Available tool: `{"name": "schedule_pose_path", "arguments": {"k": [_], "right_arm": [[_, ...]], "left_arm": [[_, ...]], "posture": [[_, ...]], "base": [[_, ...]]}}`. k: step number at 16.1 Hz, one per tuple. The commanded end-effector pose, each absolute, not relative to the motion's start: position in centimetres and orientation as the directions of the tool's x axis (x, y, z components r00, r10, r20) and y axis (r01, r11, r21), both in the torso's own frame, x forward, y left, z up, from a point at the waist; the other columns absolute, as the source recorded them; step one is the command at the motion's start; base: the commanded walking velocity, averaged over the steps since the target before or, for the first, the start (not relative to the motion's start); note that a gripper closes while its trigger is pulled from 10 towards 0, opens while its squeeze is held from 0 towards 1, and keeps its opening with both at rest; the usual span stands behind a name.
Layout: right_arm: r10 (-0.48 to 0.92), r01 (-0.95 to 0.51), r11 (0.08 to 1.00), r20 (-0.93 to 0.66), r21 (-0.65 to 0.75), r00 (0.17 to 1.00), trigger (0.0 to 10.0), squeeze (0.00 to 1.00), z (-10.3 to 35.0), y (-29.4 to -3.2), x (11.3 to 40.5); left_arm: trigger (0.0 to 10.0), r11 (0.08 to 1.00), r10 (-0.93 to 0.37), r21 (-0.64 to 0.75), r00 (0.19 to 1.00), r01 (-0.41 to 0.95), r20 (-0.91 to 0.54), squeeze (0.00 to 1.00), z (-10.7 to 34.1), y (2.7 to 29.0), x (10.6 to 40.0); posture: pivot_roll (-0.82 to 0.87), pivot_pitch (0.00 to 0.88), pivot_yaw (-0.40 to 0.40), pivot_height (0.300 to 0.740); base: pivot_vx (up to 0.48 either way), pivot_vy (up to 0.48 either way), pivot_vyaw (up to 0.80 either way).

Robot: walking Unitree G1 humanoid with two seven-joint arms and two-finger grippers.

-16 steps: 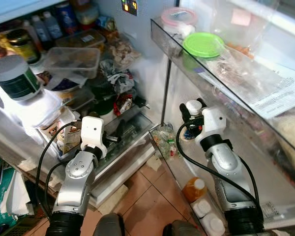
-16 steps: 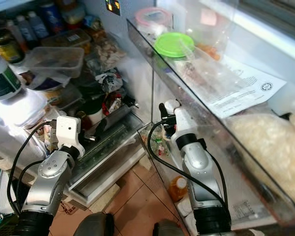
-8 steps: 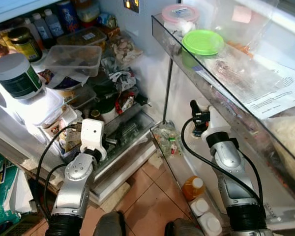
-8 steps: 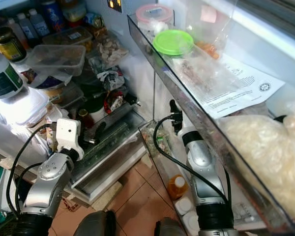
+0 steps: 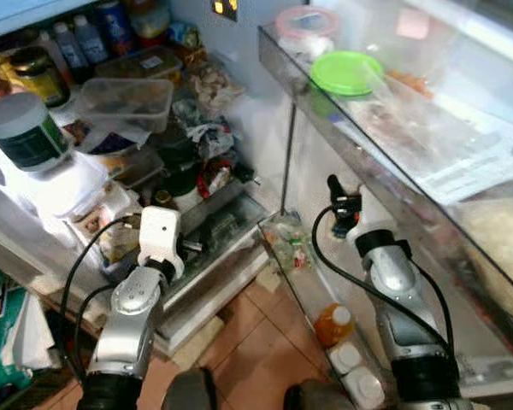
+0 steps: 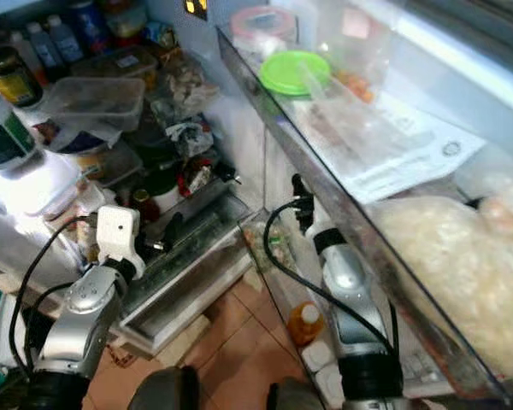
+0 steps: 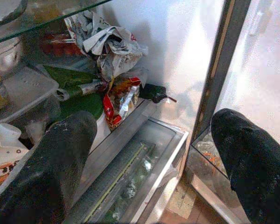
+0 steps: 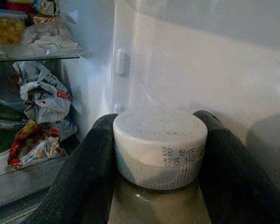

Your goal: Restocking fridge

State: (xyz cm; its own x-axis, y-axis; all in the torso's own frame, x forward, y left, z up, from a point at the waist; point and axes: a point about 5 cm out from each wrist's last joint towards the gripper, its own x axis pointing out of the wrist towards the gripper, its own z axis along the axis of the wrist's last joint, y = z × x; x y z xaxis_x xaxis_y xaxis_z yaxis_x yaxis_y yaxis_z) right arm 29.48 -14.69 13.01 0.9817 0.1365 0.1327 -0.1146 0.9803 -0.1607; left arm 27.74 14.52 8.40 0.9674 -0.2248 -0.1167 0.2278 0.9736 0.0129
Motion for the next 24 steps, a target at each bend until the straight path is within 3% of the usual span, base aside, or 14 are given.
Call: {"name": "schedule_pose_path", "arguments": {"k": [1,8,17,24], "right_arm": [[0.107,-0.080,0.982,0.163,-0.169,0.981,10.0,0.00,13.6,-15.5,29.6],[0.110,-0.082,0.982,0.165,-0.169,0.980,10.0,0.00,13.7,-15.5,29.6],[0.117,-0.089,0.983,0.170,-0.162,0.979,10.0,0.00,13.8,-15.4,29.7],[0.268,-0.264,0.963,0.114,-0.048,0.957,10.0,0.00,12.6,-12.6,29.3]], "left_arm": [[10.0,0.974,-0.222,0.014,0.968,0.225,-0.118,0.00,8.5,14.4,27.8],[10.0,0.974,-0.223,0.019,0.967,0.227,-0.123,0.00,8.5,14.4,27.9],[10.0,0.982,-0.178,0.031,0.972,0.185,-0.150,0.00,8.1,14.8,28.1],[10.0,0.991,-0.126,0.022,0.976,0.132,-0.176,0.00,7.7,15.4,28.2]], "posture": [[0.02,0.114,0.036,0.740],[0.02,0.110,0.034,0.740],[0.02,0.110,0.030,0.740],[0.03,0.106,0.023,0.740]], "base": [[0.000,-0.319,0.00],[0.000,-0.338,0.00],[0.000,0.000,0.00],[0.000,0.000,0.00]]}}
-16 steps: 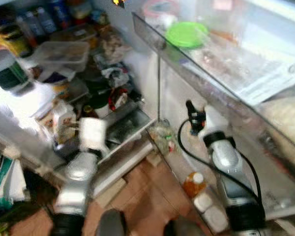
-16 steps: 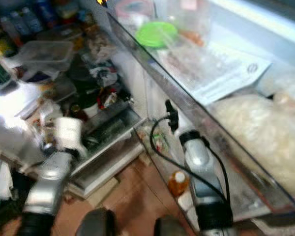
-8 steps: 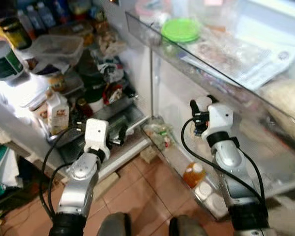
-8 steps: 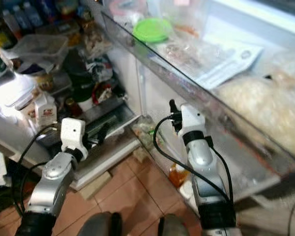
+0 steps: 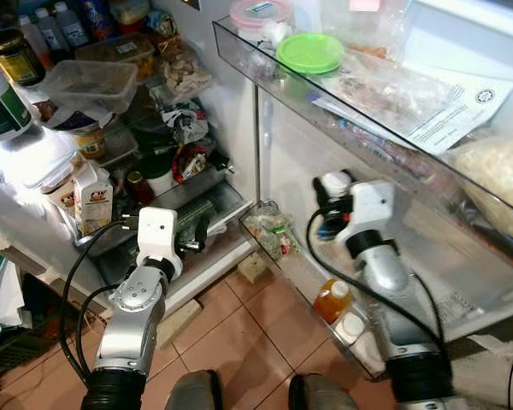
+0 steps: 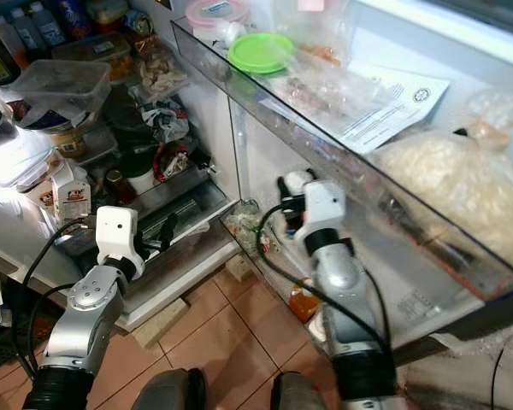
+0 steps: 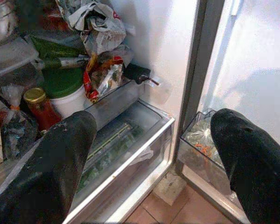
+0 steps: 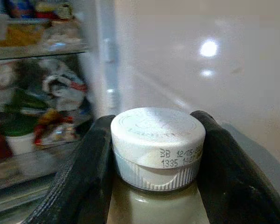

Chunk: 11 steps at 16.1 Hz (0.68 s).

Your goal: Restocking fridge

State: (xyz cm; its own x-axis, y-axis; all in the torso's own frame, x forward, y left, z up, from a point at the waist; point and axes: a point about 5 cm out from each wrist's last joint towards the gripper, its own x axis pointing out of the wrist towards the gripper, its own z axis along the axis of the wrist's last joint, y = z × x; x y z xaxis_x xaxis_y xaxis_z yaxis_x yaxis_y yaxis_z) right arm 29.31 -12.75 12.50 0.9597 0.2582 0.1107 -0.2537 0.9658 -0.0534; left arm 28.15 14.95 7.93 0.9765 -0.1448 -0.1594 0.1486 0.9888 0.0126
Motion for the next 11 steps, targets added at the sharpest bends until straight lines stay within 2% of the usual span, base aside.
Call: {"name": "schedule_pose_path", "arguments": {"k": [1,6,11], "right_arm": [[0.272,-0.268,0.962,0.117,-0.045,0.955,10.0,0.00,12.68,-12.49,29.30],[0.274,-0.272,0.962,0.128,-0.034,0.953,10.0,0.00,12.96,-12.47,29.42],[0.276,-0.275,0.961,0.130,-0.024,0.952,10.0,0.00,12.99,-12.36,29.33]], "left_arm": [[10.0,0.991,-0.125,0.018,0.977,0.130,-0.174,0.00,7.73,15.38,28.16],[10.0,0.992,-0.121,0.010,0.977,0.124,-0.178,0.00,7.60,15.51,28.04],[10.0,0.992,-0.122,0.015,0.976,0.127,-0.181,0.00,7.53,15.44,27.95]], "posture": [[0.03,0.107,0.023,0.740],[0.03,0.114,0.020,0.740],[0.03,0.117,0.023,0.740]], "base": [[0.000,0.000,0.00],[0.000,0.386,0.00],[0.000,0.000,0.00]]}}
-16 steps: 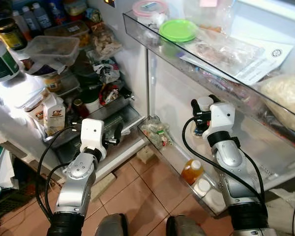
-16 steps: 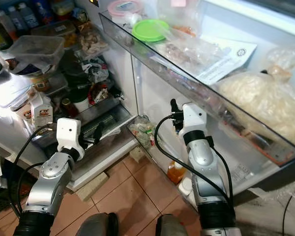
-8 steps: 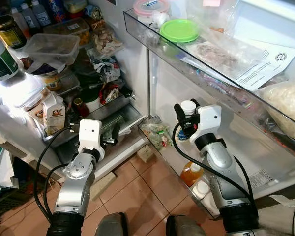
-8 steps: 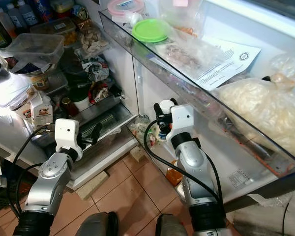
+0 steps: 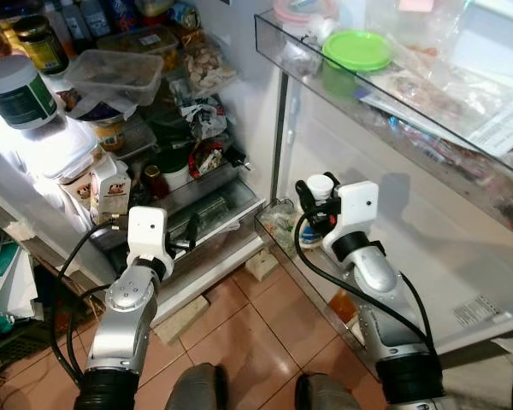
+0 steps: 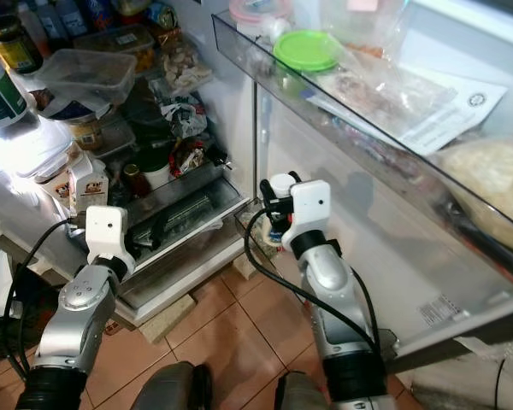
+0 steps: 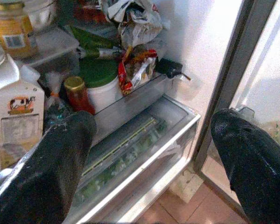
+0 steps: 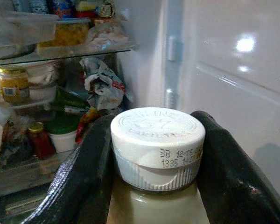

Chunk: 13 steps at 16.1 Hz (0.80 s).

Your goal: Restocking fridge

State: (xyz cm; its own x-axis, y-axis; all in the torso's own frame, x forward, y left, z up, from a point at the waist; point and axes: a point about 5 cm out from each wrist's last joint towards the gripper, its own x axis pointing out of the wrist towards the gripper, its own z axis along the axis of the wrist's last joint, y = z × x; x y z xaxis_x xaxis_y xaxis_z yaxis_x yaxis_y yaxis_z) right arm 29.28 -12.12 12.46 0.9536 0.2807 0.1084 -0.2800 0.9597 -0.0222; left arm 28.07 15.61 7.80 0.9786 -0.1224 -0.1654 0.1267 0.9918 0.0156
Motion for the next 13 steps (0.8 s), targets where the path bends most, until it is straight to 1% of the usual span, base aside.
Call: {"name": "schedule_pose_path", "arguments": {"k": [1,2,4,9,10,11,13], "right_arm": [[0.275,-0.275,0.961,0.128,-0.022,0.953,10.0,0.00,12.95,-12.32,29.30],[0.275,-0.274,0.961,0.127,-0.021,0.953,10.0,0.00,12.95,-12.32,29.30],[0.272,-0.272,0.962,0.124,-0.018,0.954,10.0,0.00,12.92,-12.32,29.30],[0.272,-0.272,0.962,0.125,-0.017,0.954,10.0,0.00,12.92,-12.29,29.34],[0.274,-0.274,0.961,0.123,-0.016,0.954,10.0,0.00,12.87,-12.25,29.33],[0.276,-0.277,0.961,0.124,-0.017,0.953,10.0,0.00,12.87,-12.23,29.30],[0.280,-0.280,0.960,0.126,-0.017,0.952,10.0,0.00,12.89,-12.19,29.26]], "left_arm": [[10.0,0.992,-0.121,0.022,0.975,0.127,-0.188,0.00,7.43,15.45,27.97],[10.0,0.992,-0.121,0.022,0.975,0.127,-0.189,0.00,7.42,15.44,27.97],[10.0,0.992,-0.120,0.020,0.974,0.126,-0.190,0.00,7.39,15.45,27.95],[10.0,0.992,-0.120,0.018,0.974,0.126,-0.194,0.00,7.34,15.47,27.97],[10.0,0.992,-0.119,0.019,0.974,0.125,-0.194,0.00,7.35,15.48,28.01],[10.0,0.992,-0.119,0.019,0.974,0.125,-0.194,0.00,7.36,15.49,28.02],[10.0,0.992,-0.118,0.019,0.974,0.123,-0.194,0.00,7.36,15.50,28.06]], "posture": [[0.03,0.118,0.023,0.740],[0.03,0.119,0.023,0.740],[0.03,0.120,0.023,0.720],[0.03,0.120,0.023,0.670],[0.03,0.121,0.023,0.650],[0.03,0.121,0.023,0.645],[0.03,0.121,0.023,0.620]], "base": [[0.000,0.000,0.00],[0.000,0.000,0.00],[0.000,0.000,0.00],[0.000,0.000,0.00],[0.000,0.000,0.00],[0.000,0.000,0.00],[0.000,0.000,0.00]]}}
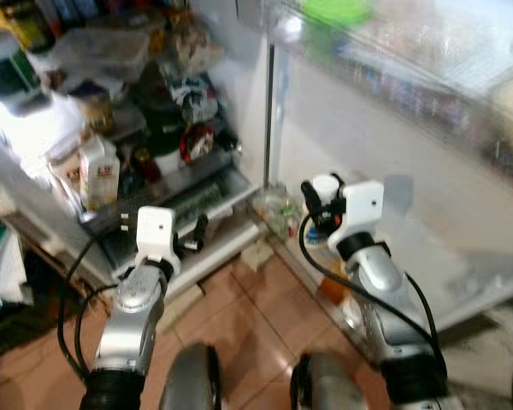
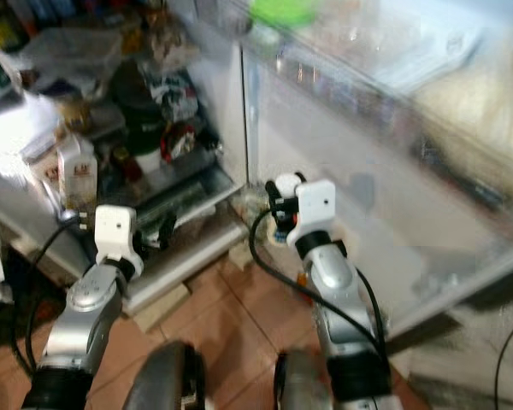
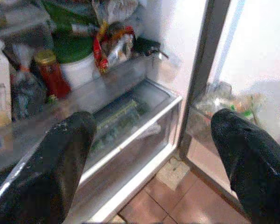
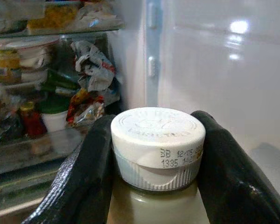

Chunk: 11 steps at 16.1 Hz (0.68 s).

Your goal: Restocking fridge

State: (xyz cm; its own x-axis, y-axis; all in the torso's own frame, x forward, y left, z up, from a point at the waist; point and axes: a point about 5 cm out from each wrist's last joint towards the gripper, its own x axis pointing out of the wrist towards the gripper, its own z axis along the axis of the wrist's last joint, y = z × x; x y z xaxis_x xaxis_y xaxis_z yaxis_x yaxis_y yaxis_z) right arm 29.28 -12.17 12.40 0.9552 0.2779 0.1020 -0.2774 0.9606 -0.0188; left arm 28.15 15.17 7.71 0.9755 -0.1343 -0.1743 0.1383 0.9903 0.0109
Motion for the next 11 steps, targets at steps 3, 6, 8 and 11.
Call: {"name": "schedule_pose_path", "arguments": {"k": [3,6,8,11], "right_arm": [[0.276,-0.276,0.961,0.124,-0.022,0.953,10.0,0.00,12.91,-12.25,29.27],[0.280,-0.280,0.960,0.131,-0.026,0.951,10.0,0.00,13.00,-12.26,29.36],[0.280,-0.278,0.960,0.133,-0.028,0.951,10.0,0.00,13.05,-12.29,29.38],[0.285,-0.285,0.958,0.149,-0.026,0.947,10.0,0.00,13.27,-12.14,29.34]], "left_arm": [[10.0,0.993,-0.116,0.006,0.979,0.119,-0.168,0.00,7.71,15.42,28.16],[10.0,0.993,-0.115,-0.007,0.979,0.116,-0.167,0.00,7.71,15.57,28.27],[10.0,0.993,-0.114,-0.009,0.980,0.114,-0.165,0.00,7.72,15.63,28.28],[10.0,0.993,-0.114,-0.013,0.980,0.113,-0.161,0.00,7.74,15.64,28.35]], "posture": [[0.03,0.121,0.021,0.610],[0.02,0.119,0.020,0.610],[0.02,0.119,0.020,0.610],[0.02,0.116,0.021,0.610]], "base": [[0.000,0.000,0.00],[0.000,0.000,0.00],[0.000,0.000,0.00],[0.000,0.000,0.00]]}}
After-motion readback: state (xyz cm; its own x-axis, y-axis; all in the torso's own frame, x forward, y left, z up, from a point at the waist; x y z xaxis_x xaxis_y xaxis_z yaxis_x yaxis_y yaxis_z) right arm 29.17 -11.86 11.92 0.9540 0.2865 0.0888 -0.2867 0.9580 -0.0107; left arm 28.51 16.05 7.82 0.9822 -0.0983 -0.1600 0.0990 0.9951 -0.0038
